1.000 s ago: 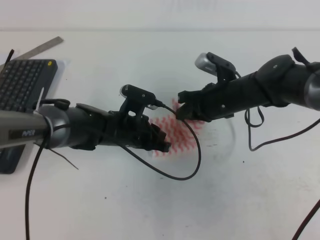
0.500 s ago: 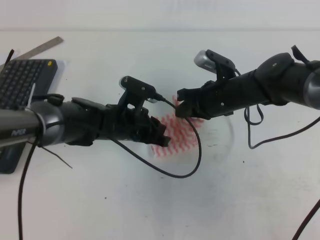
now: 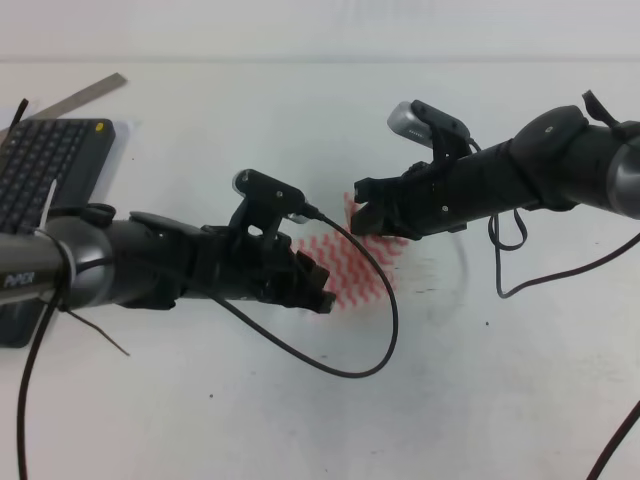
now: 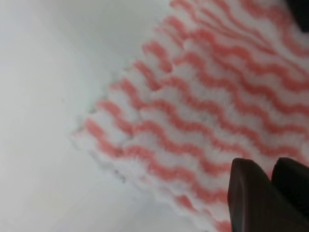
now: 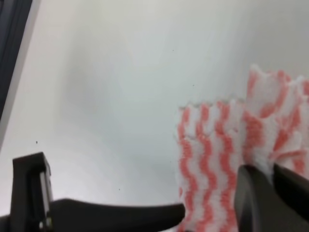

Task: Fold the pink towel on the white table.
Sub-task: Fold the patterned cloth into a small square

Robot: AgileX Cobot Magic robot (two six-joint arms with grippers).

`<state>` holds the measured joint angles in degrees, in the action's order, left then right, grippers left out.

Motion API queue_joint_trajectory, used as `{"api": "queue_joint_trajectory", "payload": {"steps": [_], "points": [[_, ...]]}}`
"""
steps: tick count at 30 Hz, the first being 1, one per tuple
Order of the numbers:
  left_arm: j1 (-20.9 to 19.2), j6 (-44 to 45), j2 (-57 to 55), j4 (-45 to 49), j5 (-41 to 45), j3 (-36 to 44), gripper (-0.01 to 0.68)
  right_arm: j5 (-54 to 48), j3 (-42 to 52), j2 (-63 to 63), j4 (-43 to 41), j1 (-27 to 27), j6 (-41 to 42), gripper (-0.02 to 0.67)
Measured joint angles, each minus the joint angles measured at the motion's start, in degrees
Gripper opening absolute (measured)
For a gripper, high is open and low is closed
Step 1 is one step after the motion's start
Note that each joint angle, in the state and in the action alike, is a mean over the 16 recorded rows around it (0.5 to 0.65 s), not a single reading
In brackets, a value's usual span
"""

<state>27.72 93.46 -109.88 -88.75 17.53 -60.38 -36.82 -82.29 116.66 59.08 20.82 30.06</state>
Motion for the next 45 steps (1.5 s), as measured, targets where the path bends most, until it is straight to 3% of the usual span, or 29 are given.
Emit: {"api": "queue_joint_trajectory", "payload": {"steps": [12, 45], "points": [[0.0, 3.9, -2.0, -4.4, -0.2, 0.2, 0.009, 0.1, 0.0, 0.0, 0.0, 0.8, 0.0, -0.001], [0.0, 5.0, -1.6, -5.2, 0.0, 0.2, 0.009, 1.5, 0.0, 1.7, -0.1, 3.3, 0.0, -0.001]]}}
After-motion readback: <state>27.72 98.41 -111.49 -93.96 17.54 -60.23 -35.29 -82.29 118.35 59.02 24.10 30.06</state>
